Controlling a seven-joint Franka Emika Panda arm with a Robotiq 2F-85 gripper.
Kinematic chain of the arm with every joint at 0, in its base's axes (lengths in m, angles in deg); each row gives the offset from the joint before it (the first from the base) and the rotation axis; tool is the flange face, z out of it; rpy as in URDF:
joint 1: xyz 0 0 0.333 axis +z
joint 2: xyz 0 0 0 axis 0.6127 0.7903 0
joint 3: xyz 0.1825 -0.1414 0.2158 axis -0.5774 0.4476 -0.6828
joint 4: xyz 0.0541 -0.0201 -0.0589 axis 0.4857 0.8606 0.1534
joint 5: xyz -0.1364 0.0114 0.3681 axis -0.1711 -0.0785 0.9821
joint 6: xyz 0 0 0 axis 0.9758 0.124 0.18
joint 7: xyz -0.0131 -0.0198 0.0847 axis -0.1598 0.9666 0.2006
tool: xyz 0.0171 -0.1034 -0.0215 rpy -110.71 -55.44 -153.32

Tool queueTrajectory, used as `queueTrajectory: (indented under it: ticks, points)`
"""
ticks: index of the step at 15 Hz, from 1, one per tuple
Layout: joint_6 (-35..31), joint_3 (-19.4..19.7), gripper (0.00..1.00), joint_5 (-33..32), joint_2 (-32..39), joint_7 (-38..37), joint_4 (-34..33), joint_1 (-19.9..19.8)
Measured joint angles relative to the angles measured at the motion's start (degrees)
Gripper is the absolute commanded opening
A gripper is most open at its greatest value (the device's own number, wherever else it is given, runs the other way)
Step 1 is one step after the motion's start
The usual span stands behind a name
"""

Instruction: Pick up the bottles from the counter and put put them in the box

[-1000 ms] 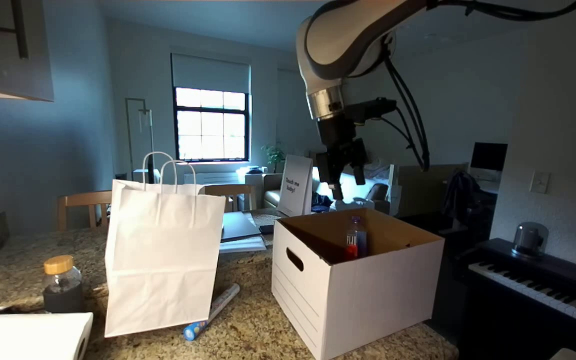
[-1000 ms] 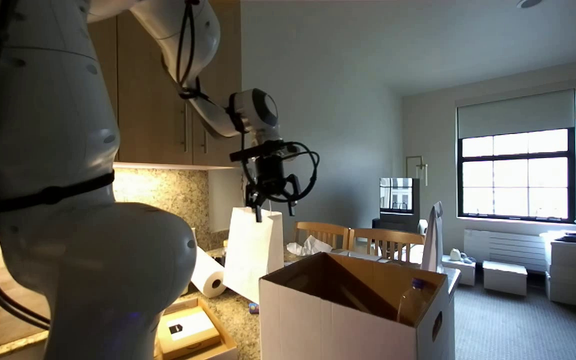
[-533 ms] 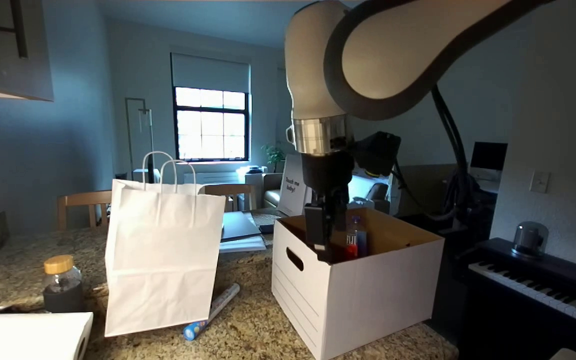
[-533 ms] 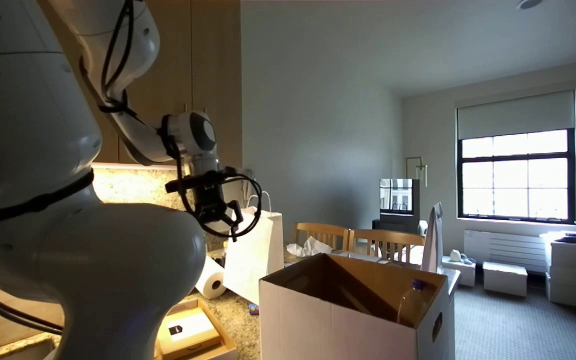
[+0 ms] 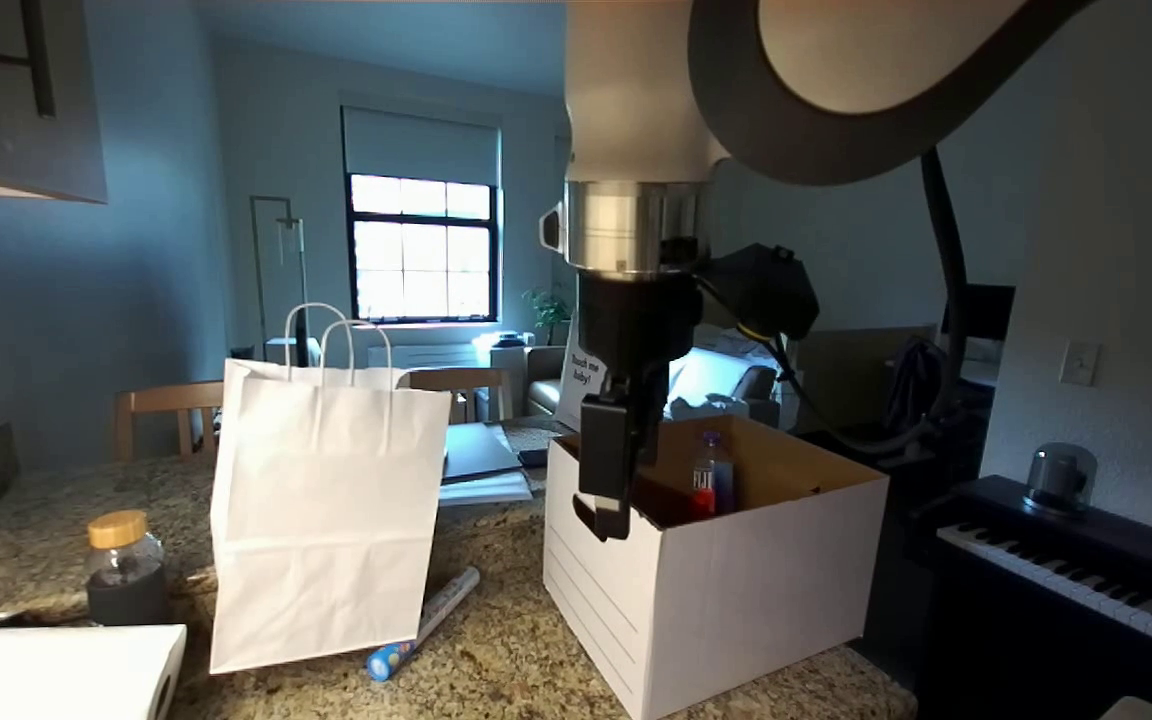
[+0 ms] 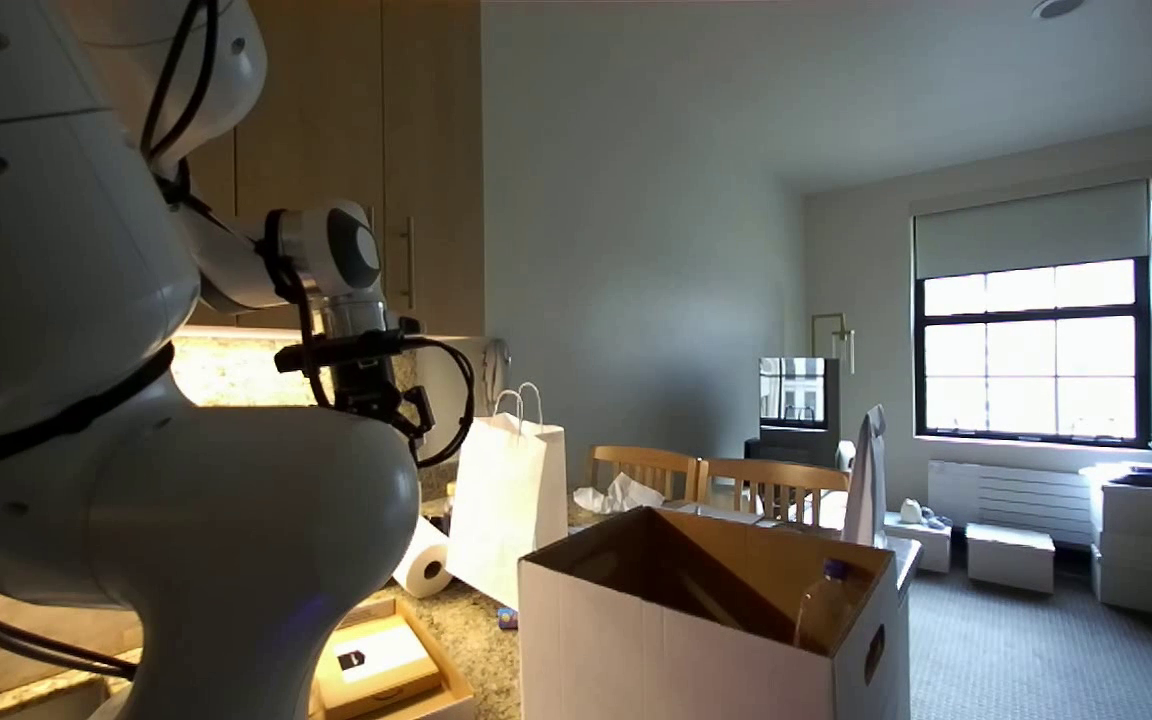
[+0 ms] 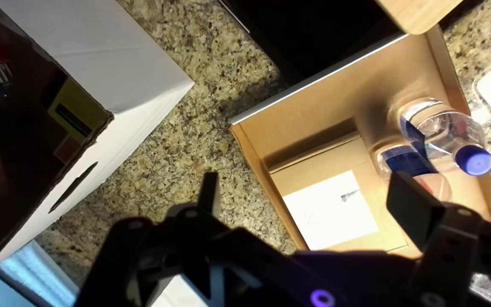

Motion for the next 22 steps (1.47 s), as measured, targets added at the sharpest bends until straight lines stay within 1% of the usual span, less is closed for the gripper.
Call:
queueTrajectory:
  ticks: [1, 4, 8, 10, 14, 17, 19, 22]
  points:
    - [-0.4, 0.34, 1.0, 0.77, 0.09, 0.37, 0.47, 0.0]
    - [-6.75, 0.96, 1.0, 5.1, 2.04, 6.52, 1.94, 1.72]
    - [-13.13, 0.74, 1.0, 10.04, 9.48, 13.42, -0.47, 6.66]
    - [-14.1, 0.35, 1.0, 10.56, 14.4, 15.51, -3.38, 7.96]
    - [-13.02, -0.24, 1.0, 10.39, 25.68, 17.45, -12.28, 7.46]
    - [-11.4, -1.06, 1.0, 10.35, 32.55, 18.64, -18.0, 6.47]
    - [-11.55, -2.1, 1.0, 10.35, 35.55, 18.72, -19.69, 5.76]
    - [-17.37, -3.48, 1.0, 7.06, 38.34, 17.85, -18.74, 5.28]
